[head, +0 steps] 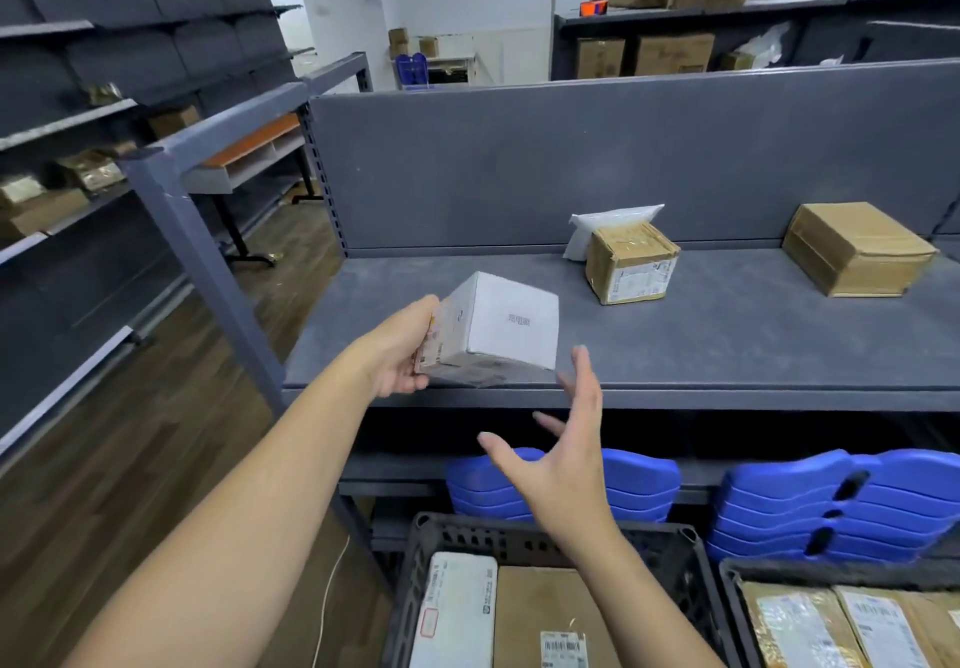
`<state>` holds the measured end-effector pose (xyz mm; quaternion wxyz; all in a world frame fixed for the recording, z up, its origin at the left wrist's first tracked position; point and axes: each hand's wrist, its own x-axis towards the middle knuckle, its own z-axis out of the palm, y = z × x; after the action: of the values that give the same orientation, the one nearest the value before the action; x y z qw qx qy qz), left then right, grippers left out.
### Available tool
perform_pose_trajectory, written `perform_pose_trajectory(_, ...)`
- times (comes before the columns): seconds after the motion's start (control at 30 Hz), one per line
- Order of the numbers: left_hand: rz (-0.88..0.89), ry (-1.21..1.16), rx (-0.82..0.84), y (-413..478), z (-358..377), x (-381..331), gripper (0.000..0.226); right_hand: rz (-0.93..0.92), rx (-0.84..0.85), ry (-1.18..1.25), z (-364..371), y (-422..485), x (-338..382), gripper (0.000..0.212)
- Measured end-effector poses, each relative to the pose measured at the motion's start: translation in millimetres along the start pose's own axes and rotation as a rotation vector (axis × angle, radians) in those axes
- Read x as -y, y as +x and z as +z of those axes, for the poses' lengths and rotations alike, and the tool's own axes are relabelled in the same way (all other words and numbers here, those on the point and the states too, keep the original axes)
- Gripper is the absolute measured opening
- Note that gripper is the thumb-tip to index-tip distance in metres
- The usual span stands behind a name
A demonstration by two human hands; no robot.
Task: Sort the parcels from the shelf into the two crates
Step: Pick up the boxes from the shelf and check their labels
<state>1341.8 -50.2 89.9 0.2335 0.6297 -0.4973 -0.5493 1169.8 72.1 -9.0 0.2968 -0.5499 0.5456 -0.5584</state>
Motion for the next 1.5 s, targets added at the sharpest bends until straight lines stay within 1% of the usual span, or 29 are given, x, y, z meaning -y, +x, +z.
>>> perform_pose_trajectory(0.07,-0.038,0.088,-0.012,2,-2,6,0.025,-0.134,0.009,-0.022,-8,7,17,0.126)
perform_pose_trajectory(0.1,-0.055,0.143,-0.015,3,-3,8,0.027,-0.198,0.009,-0.018,-11,12,23,0.123)
perform_pose_trajectory(0.17,-0.069,0.23,-0.024,0,-6,11,0.032,-0.316,0.022,-0.02,-16,18,32,0.107)
perform_pose_trajectory(0.2,-0.075,0.254,-0.017,-1,-7,12,0.037,-0.351,0.031,-0.027,-17,20,33,0.097)
perform_pose_trajectory(0.23,-0.071,0.261,0.004,1,-11,15,0.049,-0.36,0.031,-0.024,-18,21,35,0.088)
perform_pose_trajectory(0.27,-0.063,0.247,0.026,0,-13,17,0.066,-0.325,0.021,0.015,-18,21,37,0.081)
perform_pose_trajectory(0.3,-0.052,0.188,0.044,2,-18,20,0.079,-0.233,0.001,0.098,-17,21,40,0.078)
perform_pose_trajectory(0.37,-0.001,-0.036,0.043,9,-26,27,0.091,-0.007,-0.069,0.341,-14,21,45,0.079)
perform_pose_trajectory(0.43,0.1,-0.256,0.029,14,-33,36,0.101,0.138,-0.135,0.517,-11,22,43,0.075)
perform_pose_trajectory(0.47,0.146,-0.307,0.021,14,-33,38,0.104,0.194,-0.151,0.585,-10,23,40,0.069)
perform_pose_trajectory(0.5,0.185,-0.326,0.027,11,-32,40,0.103,0.241,-0.157,0.632,-9,24,37,0.063)
perform_pose_trajectory(0.57,0.249,-0.341,0.059,4,-28,42,0.094,0.302,-0.154,0.653,-6,24,34,0.057)
perform_pose_trajectory(0.7,0.337,-0.349,0.127,-12,-22,43,0.06,0.331,-0.167,0.686,-3,22,28,0.054)
perform_pose_trajectory(0.77,0.39,-0.317,0.15,-17,-21,46,0.051,0.349,-0.176,0.693,-3,22,23,0.055)
perform_pose_trajectory(0.87,0.419,-0.251,0.165,-24,-24,49,0.056,0.359,-0.149,0.672,-6,21,23,0.047)
perform_pose_trajectory(0.93,0.439,-0.2,0.16,-26,-29,52,0.056,0.354,-0.084,0.615,-12,22,21,0.04)
perform_pose_trajectory(0.97,0.464,-0.163,0.15,-27,-31,54,0.056,0.348,-0.039,0.565,-15,22,19,0.041)
perform_pose_trajectory(1.03,0.547,-0.036,0.106,-30,-34,58,0.066,0.324,0.006,0.439,-21,24,13,0.057)
perform_pose_trajectory(1.1,0.628,0.062,0.046,-32,-30,61,0.077,0.308,0.001,0.346,-25,26,11,0.075)
perform_pose_trajectory(1.17,0.681,0.045,0.011,-32,-26,64,0.079,0.309,0.01,0.341,-24,25,14,0.078)
perform_pose_trajectory(1.27,0.708,0.021,-0.024,-34,-22,64,0.08,0.29,0.019,0.367,-24,21,18,0.075)
perform_pose_trajectory(1.33,0.694,0.045,-0.026,-37,-22,65,0.081,0.284,0.031,0.379,-26,19,16,0.072)
perform_pose_trajectory(1.4,0.66,0.07,-0.006,-42,-23,65,0.082,0.291,0.029,0.381,-30,16,12,0.065)
perform_pose_trajectory(1.43,0.634,0.058,0.002,-44,-23,66,0.08,0.295,0.022,0.391,-32,14,10,0.059)
perform_pose_trajectory(1.5,0.571,-0.048,0.002,-49,-18,66,0.066,0.312,0.012,0.415,-38,9,4,0.046)
